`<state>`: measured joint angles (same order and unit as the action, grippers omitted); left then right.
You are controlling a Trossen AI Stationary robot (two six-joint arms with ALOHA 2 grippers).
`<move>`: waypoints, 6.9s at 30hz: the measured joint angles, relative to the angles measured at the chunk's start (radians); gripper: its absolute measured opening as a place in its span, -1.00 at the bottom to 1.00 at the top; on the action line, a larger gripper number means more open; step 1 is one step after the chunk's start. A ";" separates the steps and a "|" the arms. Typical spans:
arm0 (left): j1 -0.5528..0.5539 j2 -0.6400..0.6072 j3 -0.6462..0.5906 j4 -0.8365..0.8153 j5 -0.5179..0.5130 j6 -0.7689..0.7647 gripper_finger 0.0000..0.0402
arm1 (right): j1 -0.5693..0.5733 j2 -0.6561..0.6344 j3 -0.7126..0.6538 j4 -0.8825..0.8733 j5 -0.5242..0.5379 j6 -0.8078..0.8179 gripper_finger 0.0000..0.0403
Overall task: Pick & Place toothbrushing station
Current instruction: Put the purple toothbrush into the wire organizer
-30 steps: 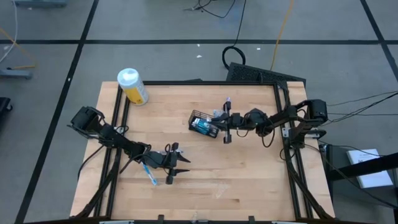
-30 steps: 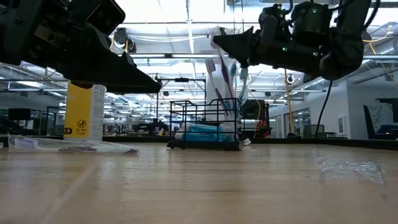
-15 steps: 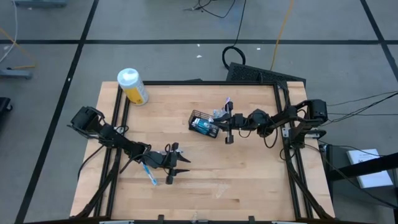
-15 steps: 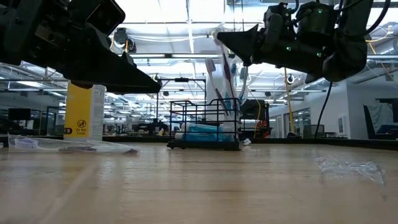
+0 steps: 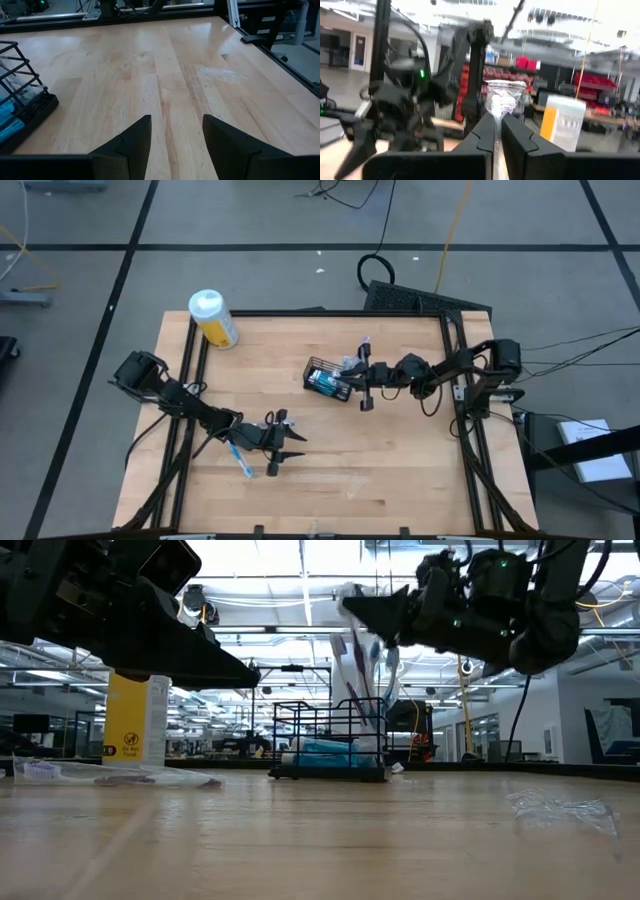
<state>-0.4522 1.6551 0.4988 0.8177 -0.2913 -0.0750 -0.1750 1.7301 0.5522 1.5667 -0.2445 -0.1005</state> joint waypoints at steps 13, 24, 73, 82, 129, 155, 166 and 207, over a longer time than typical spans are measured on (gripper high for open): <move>0.000 0.000 0.000 -0.003 0.000 -0.005 -0.10 | -0.018 0.118 0.067 0.003 -0.021 0.058 -0.97; 0.000 0.000 0.000 -0.007 0.000 -0.005 -0.10 | -0.020 0.134 0.024 0.003 0.039 0.086 -0.97; 0.002 0.000 0.000 -0.014 0.000 -0.011 -0.10 | -0.029 0.121 0.024 0.001 0.007 0.113 -0.08; 0.002 0.000 0.000 -0.015 0.000 -0.011 -0.10 | 0.031 0.085 0.024 0.001 0.019 0.032 -0.10; -0.103 -0.284 0.160 -0.996 -0.022 -0.387 -0.10 | 0.567 -0.560 0.024 -1.475 0.478 0.355 -0.30; -0.164 -0.307 0.264 -1.868 0.115 -0.809 -0.10 | 0.584 -0.560 0.024 -1.490 0.476 0.377 -0.30; -0.143 -0.307 0.188 -1.753 0.092 -0.794 -0.10 | 0.617 -0.560 0.024 -1.489 0.477 0.377 -0.30; 0.001 -0.201 0.169 -1.518 0.067 -0.558 -0.10 | 0.622 -0.559 0.024 -1.473 0.478 0.403 -0.30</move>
<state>-0.4516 1.4544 0.6682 -0.7002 -0.2242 -0.6326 0.4469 1.1709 0.5758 0.0937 0.2338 0.3023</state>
